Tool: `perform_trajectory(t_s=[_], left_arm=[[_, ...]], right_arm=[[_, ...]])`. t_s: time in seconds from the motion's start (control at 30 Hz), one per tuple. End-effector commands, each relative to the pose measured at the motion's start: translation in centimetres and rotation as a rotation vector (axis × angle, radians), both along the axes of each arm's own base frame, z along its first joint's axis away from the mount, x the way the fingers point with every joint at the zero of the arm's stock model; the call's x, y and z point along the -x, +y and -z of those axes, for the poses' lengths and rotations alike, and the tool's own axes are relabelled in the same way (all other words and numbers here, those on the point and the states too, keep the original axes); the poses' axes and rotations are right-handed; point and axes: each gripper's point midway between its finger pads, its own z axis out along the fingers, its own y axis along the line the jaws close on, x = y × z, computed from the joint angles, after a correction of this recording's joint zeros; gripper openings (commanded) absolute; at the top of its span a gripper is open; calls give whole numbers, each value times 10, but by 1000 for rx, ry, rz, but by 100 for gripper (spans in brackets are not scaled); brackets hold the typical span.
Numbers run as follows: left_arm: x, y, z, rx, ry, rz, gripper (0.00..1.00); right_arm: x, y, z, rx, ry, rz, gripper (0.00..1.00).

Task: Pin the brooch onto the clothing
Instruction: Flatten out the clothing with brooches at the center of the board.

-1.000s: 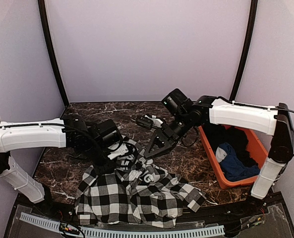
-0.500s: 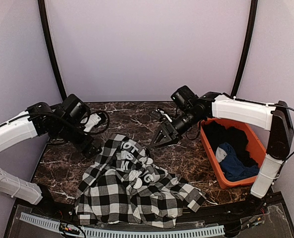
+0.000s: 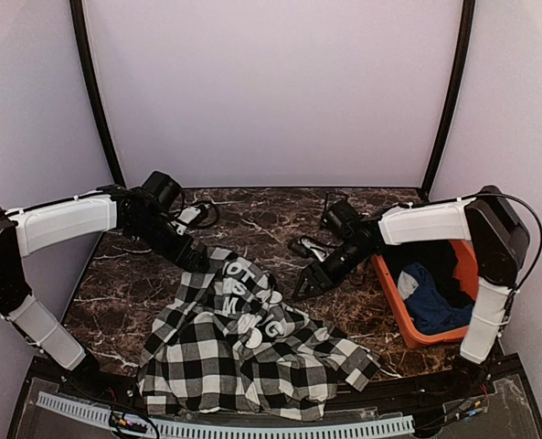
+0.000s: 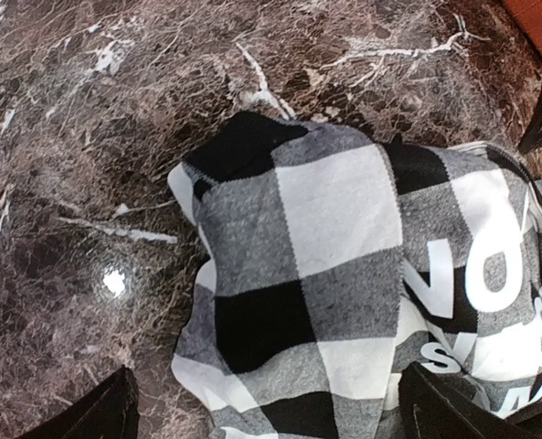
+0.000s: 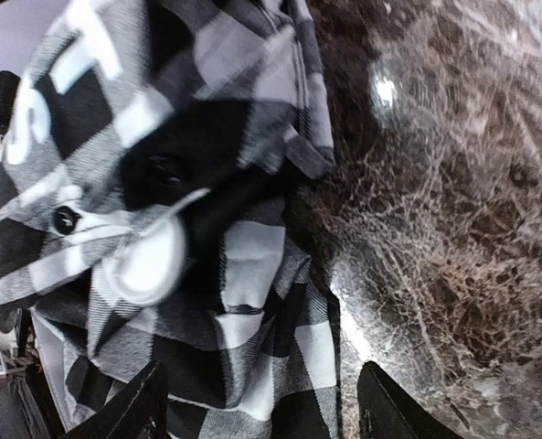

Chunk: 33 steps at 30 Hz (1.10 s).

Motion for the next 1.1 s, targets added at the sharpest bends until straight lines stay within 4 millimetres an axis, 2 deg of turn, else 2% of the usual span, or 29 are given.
perform_trajectory(t_s=[0.0, 0.17, 0.23, 0.37, 0.4, 0.43, 0.5, 0.53, 0.57, 0.6, 0.63, 0.67, 0.7, 0.73, 0.8, 0.9, 0.93, 1.07], left_arm=[[0, -21, 0, 109, 38, 40, 99], [-6, -39, -10, 203, 50, 50, 99], [-7, -43, -6, 216, 67, 55, 99], [-1, -39, 20, 167, 139, 53, 99], [0, -38, 26, 157, 149, 49, 95], [2, -36, 32, 147, 161, 44, 93], [3, -33, 39, 133, 172, 34, 81], [3, -32, 42, 123, 172, 29, 70], [4, -30, 44, 114, 177, 27, 63], [3, -28, 44, 102, 172, 22, 52], [2, -27, 44, 95, 169, 20, 45], [0, -25, 43, 81, 155, 13, 30], [-3, -21, 41, 62, 135, 5, 23], [-7, -20, 37, 55, 117, 0, 11], [-17, -15, 29, 23, 65, -19, 2], [-39, -1, 9, -49, -47, -66, 1], [-48, 0, -5, -58, -98, -69, 1], [-83, 20, -38, -170, -262, -123, 1]], right_arm=[[0, 11, 20, -72, 21, -11, 71], [0, 26, 34, -69, 30, -32, 71], [1, 32, 40, -62, 40, -41, 71], [12, 46, 44, -84, 64, -77, 68], [14, 48, 47, -80, 69, -83, 67], [15, 49, 50, -75, 77, -85, 63], [17, 50, 57, -72, 103, -86, 49], [18, 50, 61, -67, 113, -84, 40], [18, 49, 63, -60, 117, -78, 30], [16, 49, 65, -53, 113, -71, 21], [13, 47, 66, -40, 98, -58, 11], [8, 45, 66, -28, 79, -40, 3], [1, 43, 64, -16, 53, -19, 0], [-8, 40, 60, -7, 23, 6, 0], [-28, 34, 49, 16, -55, 61, 0], [-62, 24, 17, 63, -242, 136, 0], [-77, 21, 4, 86, -319, 169, 0], [-121, 4, -36, 175, -552, 281, 0]])
